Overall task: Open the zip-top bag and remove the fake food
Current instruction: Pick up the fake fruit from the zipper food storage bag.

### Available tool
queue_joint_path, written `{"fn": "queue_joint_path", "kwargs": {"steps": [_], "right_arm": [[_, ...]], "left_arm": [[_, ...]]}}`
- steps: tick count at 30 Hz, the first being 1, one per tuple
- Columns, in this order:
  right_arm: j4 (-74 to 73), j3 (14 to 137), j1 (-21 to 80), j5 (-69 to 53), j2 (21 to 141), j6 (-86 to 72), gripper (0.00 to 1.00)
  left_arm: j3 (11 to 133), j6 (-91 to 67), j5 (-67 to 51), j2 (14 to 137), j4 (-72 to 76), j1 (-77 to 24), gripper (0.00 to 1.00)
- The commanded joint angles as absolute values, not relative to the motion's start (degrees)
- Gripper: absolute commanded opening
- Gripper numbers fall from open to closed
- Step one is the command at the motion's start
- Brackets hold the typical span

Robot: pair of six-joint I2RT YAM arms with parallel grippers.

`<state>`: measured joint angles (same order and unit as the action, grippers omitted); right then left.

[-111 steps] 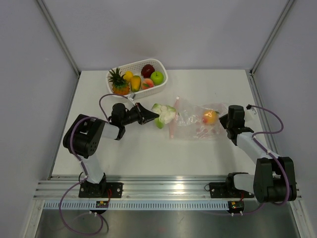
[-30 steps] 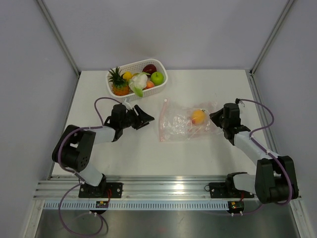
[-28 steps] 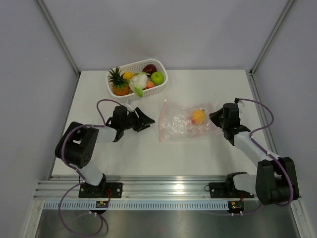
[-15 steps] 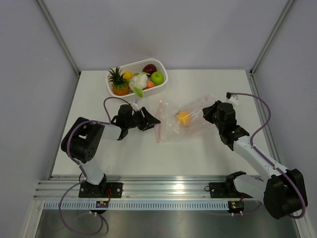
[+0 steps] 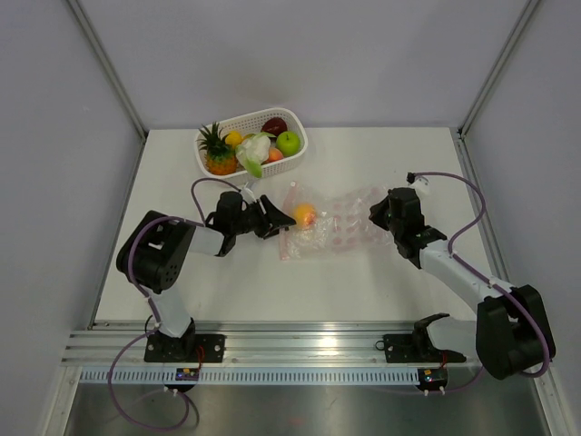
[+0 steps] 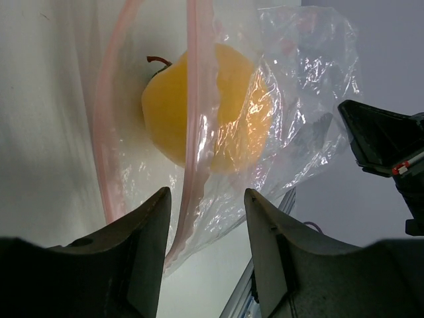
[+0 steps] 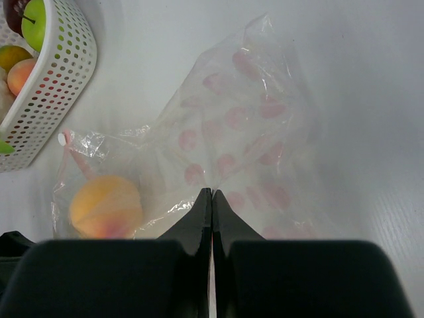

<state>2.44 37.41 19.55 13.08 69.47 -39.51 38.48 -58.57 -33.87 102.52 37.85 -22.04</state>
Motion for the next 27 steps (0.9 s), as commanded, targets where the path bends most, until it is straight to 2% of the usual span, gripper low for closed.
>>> {"fn": "queue_joint_path", "kwargs": {"steps": [1, 4, 9, 14, 20, 24, 27], "right_arm": [[2.8, 39.8, 19.9, 15.9, 69.1, -40.3, 0.0], [3.1, 39.7, 19.9, 15.8, 69.3, -40.3, 0.0], [2.9, 40.0, 19.9, 16.1, 70.3, -40.5, 0.0], [2.8, 40.1, 19.7, 16.3, 70.8, -40.7, 0.0], [2.7, 39.9, 19.4, 16.3, 70.4, -41.0, 0.0], [2.8, 39.7, 19.4, 16.1, 70.2, -41.4, 0.0], [2.8, 39.8, 19.4, 16.0, 70.6, -41.4, 0.0]], "left_arm": [[37.4, -59.8, -35.8, 99.8, 45.8, -20.7, 0.5], [35.7, -60.1, -36.4, 97.3, 47.0, -19.1, 0.51], [33.9, -60.6, -36.2, 96.0, 46.9, -17.2, 0.57], [31.8, -61.7, -35.3, 96.1, 48.2, -14.8, 0.57], [30.2, -61.4, -32.9, 97.3, 48.2, -13.3, 0.42], [31.6, -59.8, -32.9, 98.4, 45.7, -12.5, 0.26], [32.9, -59.8, -33.8, 101.2, 46.6, -12.5, 0.2]]}}
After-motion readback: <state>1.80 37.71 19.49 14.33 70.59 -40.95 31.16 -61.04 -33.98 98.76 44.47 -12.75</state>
